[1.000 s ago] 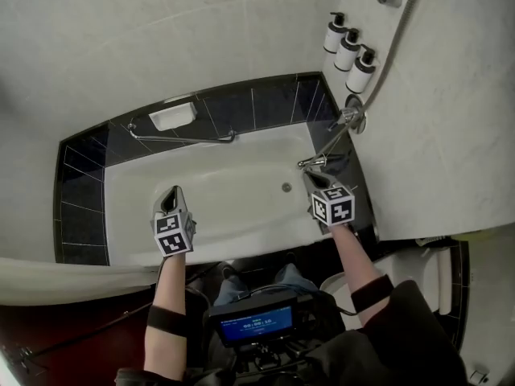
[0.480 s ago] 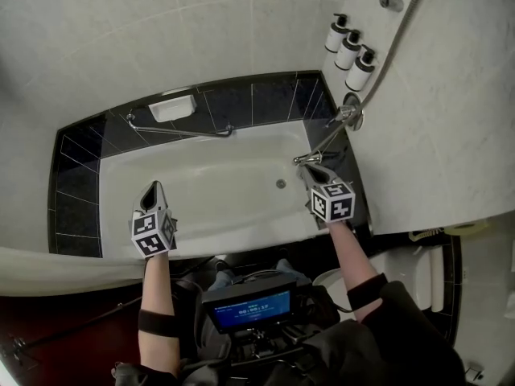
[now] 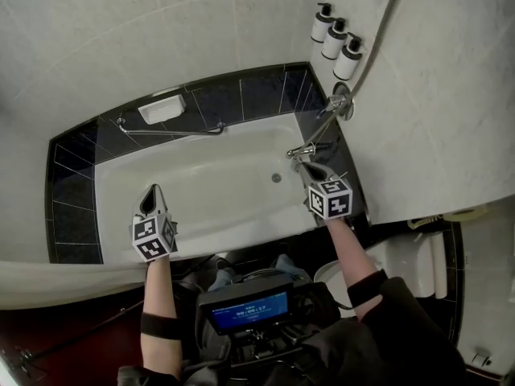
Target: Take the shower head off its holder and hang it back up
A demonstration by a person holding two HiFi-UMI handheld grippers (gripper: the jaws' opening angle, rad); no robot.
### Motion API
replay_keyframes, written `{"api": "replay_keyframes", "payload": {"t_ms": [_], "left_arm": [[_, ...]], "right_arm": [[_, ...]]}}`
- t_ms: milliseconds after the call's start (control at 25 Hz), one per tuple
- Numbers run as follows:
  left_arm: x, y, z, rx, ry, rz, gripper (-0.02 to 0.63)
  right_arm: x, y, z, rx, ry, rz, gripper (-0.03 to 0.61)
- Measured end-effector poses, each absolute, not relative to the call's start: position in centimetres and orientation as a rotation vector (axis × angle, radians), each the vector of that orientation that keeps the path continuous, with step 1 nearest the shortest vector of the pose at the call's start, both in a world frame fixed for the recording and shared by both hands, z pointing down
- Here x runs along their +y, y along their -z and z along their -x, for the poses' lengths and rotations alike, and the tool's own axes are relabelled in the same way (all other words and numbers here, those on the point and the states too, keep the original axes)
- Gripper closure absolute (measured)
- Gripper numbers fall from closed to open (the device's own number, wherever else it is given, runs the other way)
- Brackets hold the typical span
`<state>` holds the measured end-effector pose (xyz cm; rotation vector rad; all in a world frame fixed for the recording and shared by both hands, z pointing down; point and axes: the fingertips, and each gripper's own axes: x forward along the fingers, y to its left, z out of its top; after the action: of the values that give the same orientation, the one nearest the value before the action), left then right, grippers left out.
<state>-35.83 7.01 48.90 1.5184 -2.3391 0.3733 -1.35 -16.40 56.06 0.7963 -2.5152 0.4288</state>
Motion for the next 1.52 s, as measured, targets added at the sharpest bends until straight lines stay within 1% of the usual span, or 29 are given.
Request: {"api": "replay_keyframes", "payload": {"t_ms": [440, 560, 640, 720, 800, 840, 880, 960, 1000, 1080, 1120, 1240, 1480, 1520], "left_arm": [[5.2, -50.4, 34.5, -2.284, -0.401, -1.555, 0.612], [4.4, -51.1, 33.9, -2.259, -0.414, -1.57, 0.612], [3.8, -51.6, 33.4, -2.239, -0.426, -1.585, 0.612], [3.2, -52.1, 32.9, -2.215, -0.443, -1.6, 0.612], [2.4, -52.7, 32.5, -2.193, -0.456, -1.608, 0.612], [2.0, -53.0, 32.2, -2.181, -0.463, -1.613, 0.612], [1.6, -53.3, 31.8, -2.165, -0.472, -1.62, 0.612], [0.6, -54.0, 31.0, -2.13, -0.493, -1.637, 0.612], [0.1, -54.5, 30.7, -2.119, -0.501, -1.645, 0.612], [-1.1, -55.6, 30.3, -2.104, -0.519, -1.658, 0.612], [-1.6, -56.4, 30.1, -2.098, -0.528, -1.663, 0.612], [-2.7, -59.4, 29.3, -2.068, -0.557, -1.672, 0.612], [-5.6, -67.1, 27.7, -2.006, -0.6, -1.704, 0.612], [-6.1, -68.6, 27.4, -1.996, -0.602, -1.708, 0.612]], "right_arm": [[-16.9, -58.0, -0.7, -2.44, -0.378, -0.837, 0.557], [-17.1, -59.4, -1.2, -2.407, -0.355, -0.818, 0.524], [-17.1, -60.1, -1.2, -2.388, -0.351, -0.797, 0.481], [-17.2, -61.3, -1.6, -2.363, -0.355, -0.787, 0.462], [-17.5, -62.5, -1.9, -2.337, -0.364, -0.78, 0.415], [-17.7, -63.1, -1.9, -2.325, -0.365, -0.774, 0.402], [-18.0, -63.7, -1.9, -2.313, -0.364, -0.766, 0.372], [-18.5, -65.1, -1.9, -2.288, -0.354, -0.748, 0.365], [-18.8, -66.0, -1.9, -2.274, -0.348, -0.74, 0.347], [-19.5, -67.8, -2.0, -2.244, -0.339, -0.727, 0.337], [-19.8, -68.6, -2.1, -2.228, -0.342, -0.724, 0.322], [-20.2, -71.2, -2.3, -2.19, -0.372, -0.724, 0.322], [-23.2, -80.8, -2.6, -2.146, -0.374, -0.728, 0.29], [-23.6, -82.6, -2.7, -2.138, -0.379, -0.729, 0.271]]}}
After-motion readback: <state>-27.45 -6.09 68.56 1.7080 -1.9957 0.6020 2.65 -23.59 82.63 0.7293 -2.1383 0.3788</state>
